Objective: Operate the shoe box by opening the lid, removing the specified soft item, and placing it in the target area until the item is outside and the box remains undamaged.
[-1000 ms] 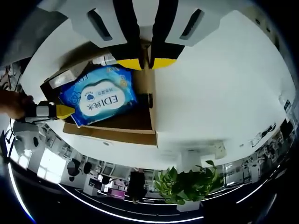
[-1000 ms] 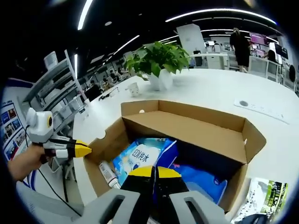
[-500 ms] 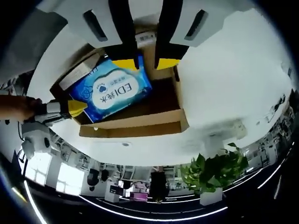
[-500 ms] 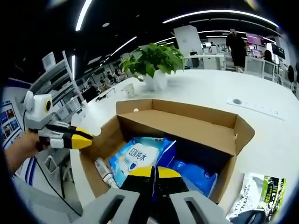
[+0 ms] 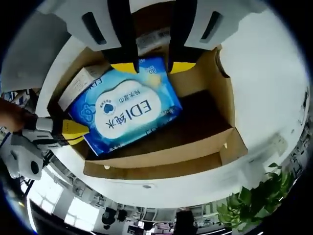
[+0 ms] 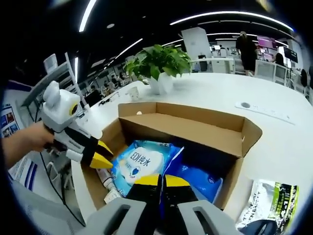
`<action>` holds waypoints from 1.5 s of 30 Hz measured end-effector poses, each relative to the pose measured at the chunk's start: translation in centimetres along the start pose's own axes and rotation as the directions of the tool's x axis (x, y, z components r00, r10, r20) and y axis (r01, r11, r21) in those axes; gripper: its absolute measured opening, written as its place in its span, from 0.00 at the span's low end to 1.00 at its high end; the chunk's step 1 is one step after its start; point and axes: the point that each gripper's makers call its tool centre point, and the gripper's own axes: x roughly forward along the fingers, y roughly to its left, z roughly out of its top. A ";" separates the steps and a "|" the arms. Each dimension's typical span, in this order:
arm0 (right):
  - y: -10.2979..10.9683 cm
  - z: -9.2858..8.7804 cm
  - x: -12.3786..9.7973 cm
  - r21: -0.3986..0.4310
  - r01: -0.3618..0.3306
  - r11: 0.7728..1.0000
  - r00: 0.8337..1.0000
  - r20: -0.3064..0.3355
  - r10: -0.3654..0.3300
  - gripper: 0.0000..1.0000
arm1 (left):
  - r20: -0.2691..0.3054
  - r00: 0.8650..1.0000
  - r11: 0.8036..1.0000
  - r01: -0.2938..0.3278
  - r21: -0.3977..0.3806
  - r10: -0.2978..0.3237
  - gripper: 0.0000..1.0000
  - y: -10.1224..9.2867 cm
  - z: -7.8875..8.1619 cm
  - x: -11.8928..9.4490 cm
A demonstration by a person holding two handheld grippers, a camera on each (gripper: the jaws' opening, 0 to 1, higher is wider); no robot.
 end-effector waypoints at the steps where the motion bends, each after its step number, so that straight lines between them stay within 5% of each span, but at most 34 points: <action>1: 0.0 0.0 0.0 -0.002 0.001 1.000 1.000 0.000 -0.001 0.00 | -0.001 1.000 1.000 0.002 -0.001 -0.002 0.23 0.1 0.0 0.1; 14: -0.7 -0.6 0.1 -0.025 0.013 1.000 1.000 -0.010 -0.014 0.00 | -0.061 0.997 0.996 0.051 -0.071 -0.055 0.19 -0.1 -1.2 1.5; 21: -0.8 -0.5 0.1 0.002 0.011 1.000 1.000 -0.007 -0.011 0.00 | -0.066 0.997 0.998 0.043 -0.049 -0.046 0.06 0.2 -1.2 1.6; 24: -0.8 -0.5 0.1 0.011 0.012 1.000 1.000 -0.007 -0.012 0.00 | -0.054 0.998 0.998 0.042 -0.046 -0.045 0.00 0.3 -1.1 1.6; 45: -0.4 0.9 -1.6 0.051 0.001 0.999 0.999 0.035 -0.003 0.00 | 0.062 0.997 0.997 0.054 -0.059 -0.051 0.00 -0.8 0.1 -1.1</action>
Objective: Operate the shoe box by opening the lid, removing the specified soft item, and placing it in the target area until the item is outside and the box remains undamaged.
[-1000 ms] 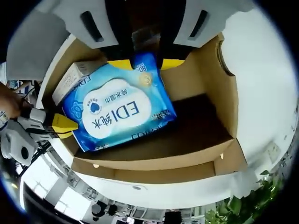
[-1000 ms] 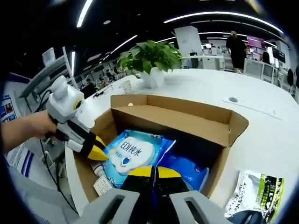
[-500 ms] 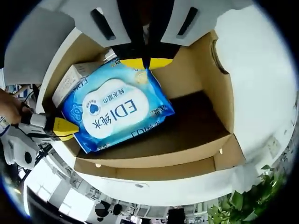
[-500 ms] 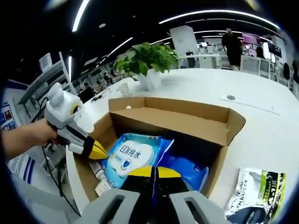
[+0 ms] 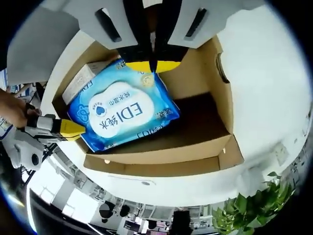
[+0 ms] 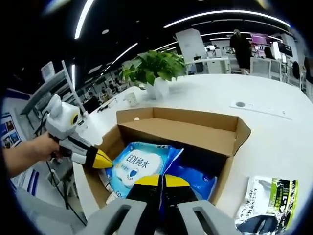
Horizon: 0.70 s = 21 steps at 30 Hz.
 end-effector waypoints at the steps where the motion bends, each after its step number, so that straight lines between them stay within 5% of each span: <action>1: 0.0 0.2 -0.2 0.004 -0.002 1.000 1.000 0.008 0.002 0.00 | 0.008 1.000 1.000 -0.001 0.000 0.001 0.00 0.0 0.1 -0.2; 21: 0.5 2.1 -3.1 0.022 -0.024 0.999 0.998 0.066 0.022 0.00 | 0.106 0.994 1.000 0.020 0.005 -0.020 0.00 -1.8 2.1 -3.1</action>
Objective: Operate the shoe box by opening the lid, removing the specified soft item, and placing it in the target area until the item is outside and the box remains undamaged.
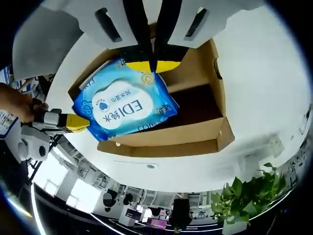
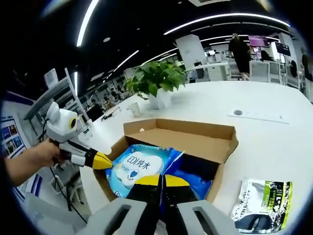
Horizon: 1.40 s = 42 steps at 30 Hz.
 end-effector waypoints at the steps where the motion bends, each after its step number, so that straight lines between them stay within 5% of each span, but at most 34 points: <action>1: 0.0 0.1 -0.2 0.003 0.001 1.000 1.000 0.003 -0.001 0.00 | 0.003 1.000 1.000 0.001 0.003 -0.001 0.00 -0.1 0.1 -0.1; 29: -4.8 0.6 -7.2 0.054 0.106 0.993 0.993 0.056 -0.109 0.00 | 0.044 0.992 0.991 0.116 0.072 -0.119 0.00 -7.4 4.0 2.0; 42: -6.6 0.5 -9.0 0.098 0.151 0.984 0.983 0.086 -0.159 0.00 | 0.013 0.987 0.981 0.156 0.115 -0.159 0.00 -9.3 4.6 3.3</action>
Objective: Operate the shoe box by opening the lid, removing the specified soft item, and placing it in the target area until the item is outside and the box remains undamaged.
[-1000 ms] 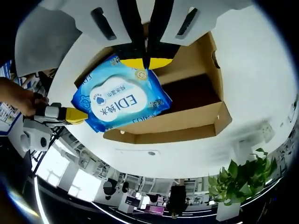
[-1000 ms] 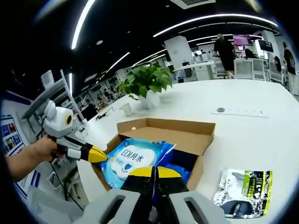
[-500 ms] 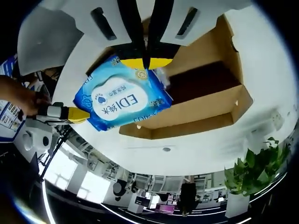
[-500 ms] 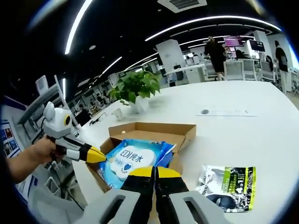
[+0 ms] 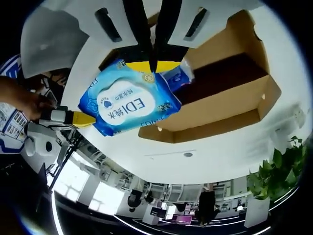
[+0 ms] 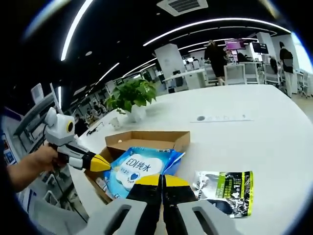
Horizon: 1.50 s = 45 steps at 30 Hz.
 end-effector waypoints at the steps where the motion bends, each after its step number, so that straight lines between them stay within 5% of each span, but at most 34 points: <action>1: -0.2 0.0 -0.1 0.003 0.002 1.000 1.000 0.002 -0.002 0.00 | 0.001 1.000 1.000 0.002 0.002 -0.002 0.00 -0.2 0.1 0.1; 28: -7.2 1.8 -3.5 0.036 0.062 0.997 0.998 0.018 -0.063 0.00 | 0.017 0.997 0.997 0.072 -0.023 -0.071 0.00 -5.7 3.6 4.6; 45: -10.0 1.3 -4.5 0.016 0.053 0.998 0.998 -0.030 -0.052 0.00 | -0.001 0.996 0.996 0.088 -0.006 -0.088 0.00 -8.5 3.2 6.2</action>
